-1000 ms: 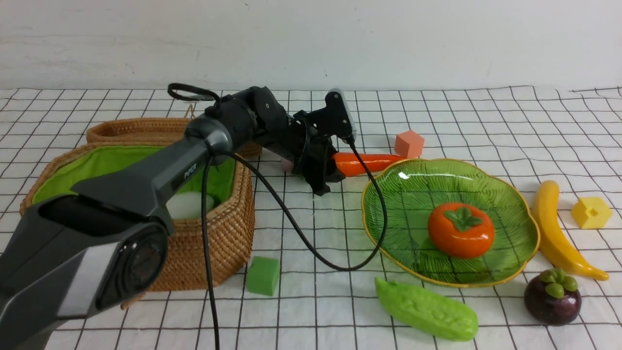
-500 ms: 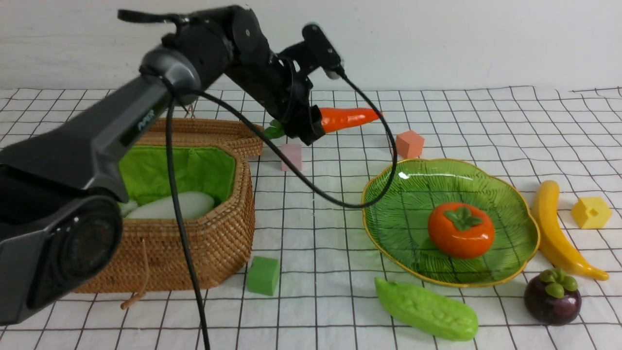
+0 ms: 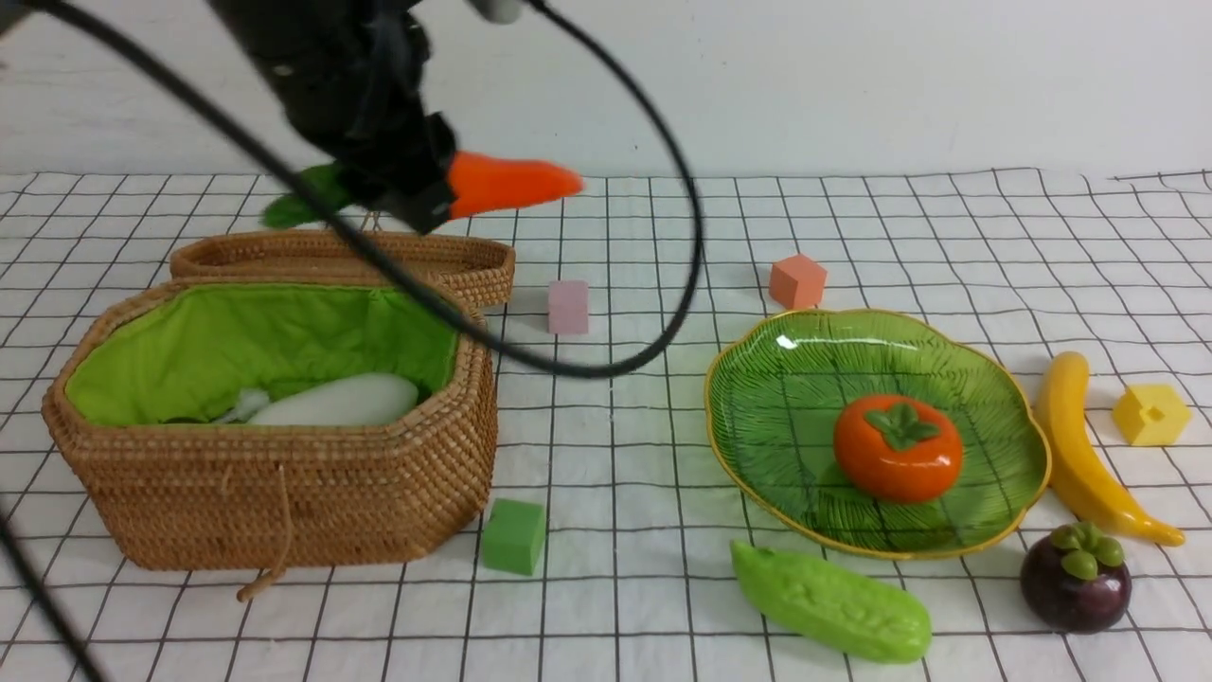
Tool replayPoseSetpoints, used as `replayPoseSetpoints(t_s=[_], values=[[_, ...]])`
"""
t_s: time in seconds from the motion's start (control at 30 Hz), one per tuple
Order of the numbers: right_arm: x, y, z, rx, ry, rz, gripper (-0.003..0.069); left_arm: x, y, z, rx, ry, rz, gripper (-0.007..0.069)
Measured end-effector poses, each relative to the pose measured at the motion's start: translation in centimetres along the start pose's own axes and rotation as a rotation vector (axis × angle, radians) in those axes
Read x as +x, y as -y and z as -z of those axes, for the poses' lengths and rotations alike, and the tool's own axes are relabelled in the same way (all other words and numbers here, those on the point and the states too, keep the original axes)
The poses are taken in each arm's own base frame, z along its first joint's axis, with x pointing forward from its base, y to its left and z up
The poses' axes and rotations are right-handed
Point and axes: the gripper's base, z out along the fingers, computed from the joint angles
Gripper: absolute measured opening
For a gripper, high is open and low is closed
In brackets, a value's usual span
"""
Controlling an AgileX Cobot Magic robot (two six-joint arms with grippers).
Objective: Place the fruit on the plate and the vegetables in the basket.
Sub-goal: Use the left arm to grab a carrot and put it into the left basket
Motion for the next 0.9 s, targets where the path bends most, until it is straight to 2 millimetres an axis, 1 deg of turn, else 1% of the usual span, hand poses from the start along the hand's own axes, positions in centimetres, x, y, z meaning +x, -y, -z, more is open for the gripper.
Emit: replayPoseSetpoints(t_s=[0.03, 0.07, 0.1, 0.2, 0.27, 0.3, 0.33, 0.37, 0.4, 0.6, 0.67, 0.7, 0.73, 0.8, 0.83, 0.87, 0.9], values=[[0.0, 0.0, 0.0, -0.005, 0.002, -0.003, 0.0237, 0.2, 0.0, 0.0, 0.0, -0.002, 0.002, 0.0372], [-0.1, -0.3, 0.0, -0.034, 0.012, 0.035, 0.0237, 2.1, 0.0, -0.1, -0.029, -0.039, -0.03, 0.0372], [-0.1, -0.5, 0.0, -0.058, 0.017, 0.065, 0.0237, 3.3, -0.1, -0.5, -0.042, -0.063, -0.056, 0.0372], [-0.2, -1.2, 0.1, -0.127, 0.03, 0.175, 0.0237, 6.2, -0.4, -2.9, -0.051, -0.127, -0.124, 0.0372], [-0.2, -1.5, 0.1, -0.16, 0.043, 0.216, 0.0237, 7.2, -0.6, -4.5, -0.047, -0.143, -0.142, 0.0372], [-0.3, -1.6, 0.2, -0.177, 0.052, 0.23, 0.0237, 7.5, -0.7, -5.2, -0.048, -0.145, -0.146, 0.0372], [-0.3, -1.7, 0.2, -0.18, 0.053, 0.234, 0.0237, 7.5, -0.7, -5.2, -0.048, -0.146, -0.147, 0.0372], [-0.3, -1.8, 0.2, -0.195, 0.06, 0.235, 0.0237, 7.6, -0.9, -5.8, -0.052, -0.147, -0.15, 0.0372], [-0.3, -1.9, 0.2, -0.202, 0.06, 0.238, 0.0237, 7.6, -0.9, -6.0, -0.053, -0.147, -0.154, 0.0372], [-0.3, -2.0, 0.2, -0.215, 0.055, 0.241, 0.0237, 7.7, -0.8, -6.4, -0.04, -0.156, -0.154, 0.0372], [-0.2, -2.0, 0.2, -0.216, 0.054, 0.241, 0.0237, 7.7, -0.8, -6.4, -0.036, -0.161, -0.147, 0.0385], [-0.2, -2.0, 0.2, -0.217, 0.051, 0.231, 0.0237, 7.8, -0.7, -6.3, -0.035, -0.165, -0.112, 0.0448], [-0.2, -2.0, 0.2, -0.221, 0.044, 0.218, 0.0237, 7.8, -0.7, -6.2, -0.037, -0.166, -0.09, 0.0476], [-0.2, -1.9, -0.1, -0.231, 0.021, 0.192, 0.0237, 7.9, -0.7, -5.6, -0.043, -0.161, -0.028, 0.0573], [-0.2, -1.9, -0.2, -0.233, 0.016, 0.185, 0.0237, 7.9, -0.7, -5.6, -0.042, -0.161, -0.019, 0.0573], [-0.2, -1.7, -0.6, -0.24, -0.009, 0.155, 0.0237, 7.9, -0.5, -4.9, -0.045, -0.147, 0.044, 0.0631], [-0.3, -1.4, -1.3, -0.246, -0.035, 0.129, 0.0237, 7.8, -0.3, -4.1, -0.039, -0.119, 0.119, 0.0653]])
